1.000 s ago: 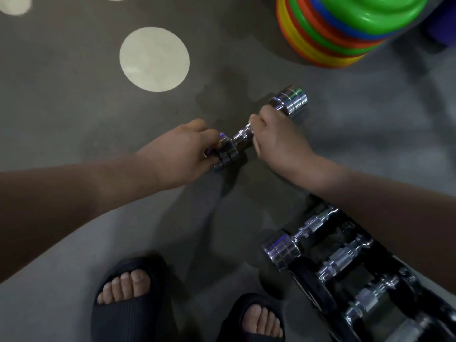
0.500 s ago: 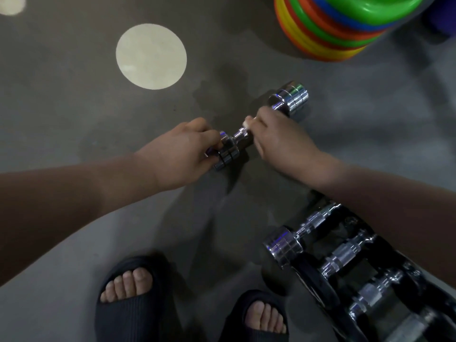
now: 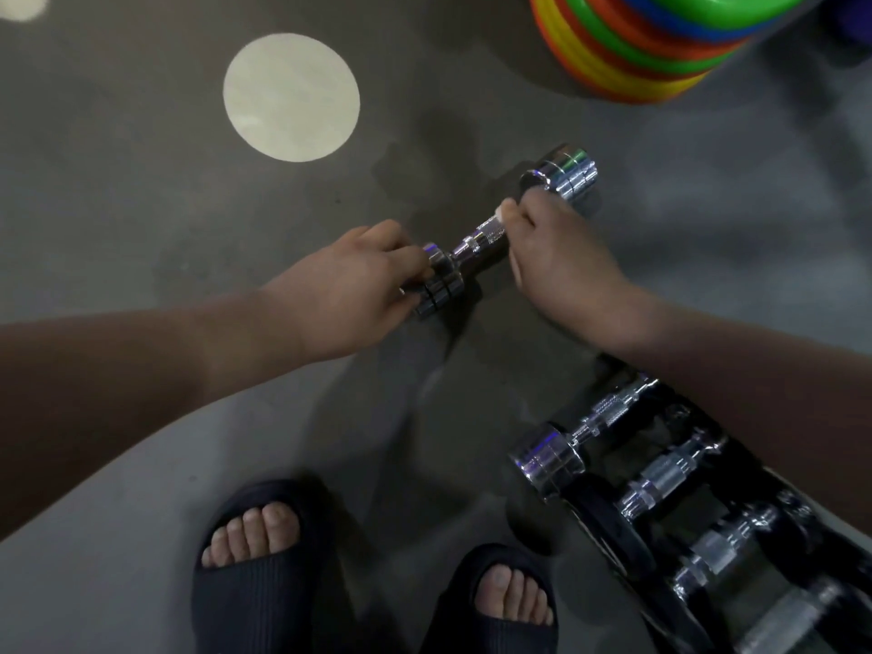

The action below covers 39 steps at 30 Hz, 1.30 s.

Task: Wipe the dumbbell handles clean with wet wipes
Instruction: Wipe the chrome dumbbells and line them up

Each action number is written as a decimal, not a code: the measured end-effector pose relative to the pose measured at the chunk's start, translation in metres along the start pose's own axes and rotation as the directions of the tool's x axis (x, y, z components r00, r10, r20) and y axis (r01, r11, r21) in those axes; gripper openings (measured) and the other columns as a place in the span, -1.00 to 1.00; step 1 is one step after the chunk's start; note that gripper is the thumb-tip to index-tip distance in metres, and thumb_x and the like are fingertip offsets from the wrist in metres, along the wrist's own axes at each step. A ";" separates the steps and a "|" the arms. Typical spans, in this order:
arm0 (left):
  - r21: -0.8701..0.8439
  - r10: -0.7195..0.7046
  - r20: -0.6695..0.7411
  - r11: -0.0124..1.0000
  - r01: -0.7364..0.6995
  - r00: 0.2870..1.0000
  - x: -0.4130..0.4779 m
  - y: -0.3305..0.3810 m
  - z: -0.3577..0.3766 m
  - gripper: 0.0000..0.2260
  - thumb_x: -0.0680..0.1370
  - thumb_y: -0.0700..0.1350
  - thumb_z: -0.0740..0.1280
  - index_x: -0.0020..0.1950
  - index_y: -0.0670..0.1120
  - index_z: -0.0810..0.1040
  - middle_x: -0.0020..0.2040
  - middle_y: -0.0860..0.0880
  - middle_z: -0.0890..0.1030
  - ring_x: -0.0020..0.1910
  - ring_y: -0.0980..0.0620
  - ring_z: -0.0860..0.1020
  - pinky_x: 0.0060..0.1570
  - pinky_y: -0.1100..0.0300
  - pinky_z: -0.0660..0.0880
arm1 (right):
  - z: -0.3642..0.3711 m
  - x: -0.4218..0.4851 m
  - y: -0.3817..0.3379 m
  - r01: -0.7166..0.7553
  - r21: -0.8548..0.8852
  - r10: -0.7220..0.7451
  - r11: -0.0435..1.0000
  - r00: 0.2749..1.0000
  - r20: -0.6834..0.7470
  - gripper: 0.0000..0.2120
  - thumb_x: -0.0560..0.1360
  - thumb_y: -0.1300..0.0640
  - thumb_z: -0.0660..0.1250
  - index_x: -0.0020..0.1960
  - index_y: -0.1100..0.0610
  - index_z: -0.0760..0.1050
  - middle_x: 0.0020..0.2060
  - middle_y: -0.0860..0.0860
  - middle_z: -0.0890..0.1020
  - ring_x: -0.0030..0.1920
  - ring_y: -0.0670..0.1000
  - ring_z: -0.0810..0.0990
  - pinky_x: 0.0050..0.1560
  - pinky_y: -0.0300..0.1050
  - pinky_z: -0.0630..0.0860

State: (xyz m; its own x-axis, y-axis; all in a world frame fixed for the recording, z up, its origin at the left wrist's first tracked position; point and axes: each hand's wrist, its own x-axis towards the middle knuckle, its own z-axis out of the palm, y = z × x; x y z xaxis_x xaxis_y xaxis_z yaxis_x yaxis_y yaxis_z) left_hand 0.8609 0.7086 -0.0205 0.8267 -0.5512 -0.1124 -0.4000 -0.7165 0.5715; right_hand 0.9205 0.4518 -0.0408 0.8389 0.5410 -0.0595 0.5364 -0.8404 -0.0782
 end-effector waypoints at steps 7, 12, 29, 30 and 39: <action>0.022 -0.003 -0.009 1.000 0.003 1.000 0.002 0.002 -0.001 -0.77 0.52 -0.05 0.26 0.08 -0.11 0.60 0.04 -0.11 0.52 -0.06 -0.19 0.56 0.03 0.09 0.48 | -0.005 -0.013 -0.014 0.206 -0.086 -0.201 0.975 0.978 0.057 -0.68 0.63 0.15 0.12 0.29 0.25 0.46 0.00 0.18 0.53 -0.06 0.25 0.53 -0.29 0.07 0.43; 0.030 0.001 -0.017 1.000 0.000 1.000 0.000 0.000 -0.002 -0.78 0.55 -0.09 0.25 0.14 -0.10 0.57 0.05 -0.13 0.51 -0.09 -0.25 0.56 -0.01 0.04 0.51 | -0.010 -0.005 -0.001 -0.100 -0.045 0.103 0.994 0.993 0.055 -0.78 0.63 0.23 0.14 0.23 0.24 0.44 0.09 0.20 0.49 0.07 0.27 0.51 -0.06 0.10 0.46; 0.083 0.039 -0.074 0.996 -0.033 0.996 0.005 0.004 0.008 -0.70 0.52 -0.12 0.45 0.22 -0.16 0.57 0.00 -0.16 0.53 -0.09 -0.23 0.55 -0.01 -0.01 0.51 | -0.020 -0.015 0.007 -0.206 0.406 0.231 0.891 0.973 -0.013 -0.72 0.61 0.13 0.28 0.29 0.12 0.56 -0.08 0.01 0.61 -0.09 0.01 0.58 -0.05 -0.13 0.50; 0.087 0.043 -0.073 0.995 -0.037 0.996 0.005 0.004 0.007 -0.70 0.51 -0.12 0.45 0.21 -0.17 0.57 0.00 -0.16 0.53 -0.09 -0.23 0.55 -0.02 0.01 0.50 | -0.024 -0.016 0.002 -0.279 0.524 0.293 0.805 0.954 0.058 -0.76 0.61 0.11 0.28 0.27 0.05 0.54 -0.16 -0.10 0.60 -0.17 -0.11 0.56 -0.10 -0.20 0.49; 0.060 -0.004 -0.056 0.998 0.007 0.998 0.007 0.001 0.007 -0.67 0.51 -0.09 0.44 0.24 -0.14 0.55 0.03 -0.14 0.51 -0.01 -0.20 0.54 0.00 0.09 0.42 | -0.024 -0.006 0.000 -0.458 0.616 0.456 0.640 0.873 0.175 -0.85 0.56 0.26 0.25 0.03 0.06 0.53 -0.46 -0.17 0.51 -0.41 -0.24 0.49 -0.36 -0.35 0.36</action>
State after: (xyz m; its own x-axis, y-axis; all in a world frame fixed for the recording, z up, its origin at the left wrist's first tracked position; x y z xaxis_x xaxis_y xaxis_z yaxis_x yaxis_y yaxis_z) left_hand 0.8630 0.7012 -0.0264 0.8491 -0.5237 -0.0690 -0.4171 -0.7449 0.5207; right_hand 0.9177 0.4476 -0.0171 0.9606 0.0944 -0.2613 -0.0978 -0.7653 -0.6362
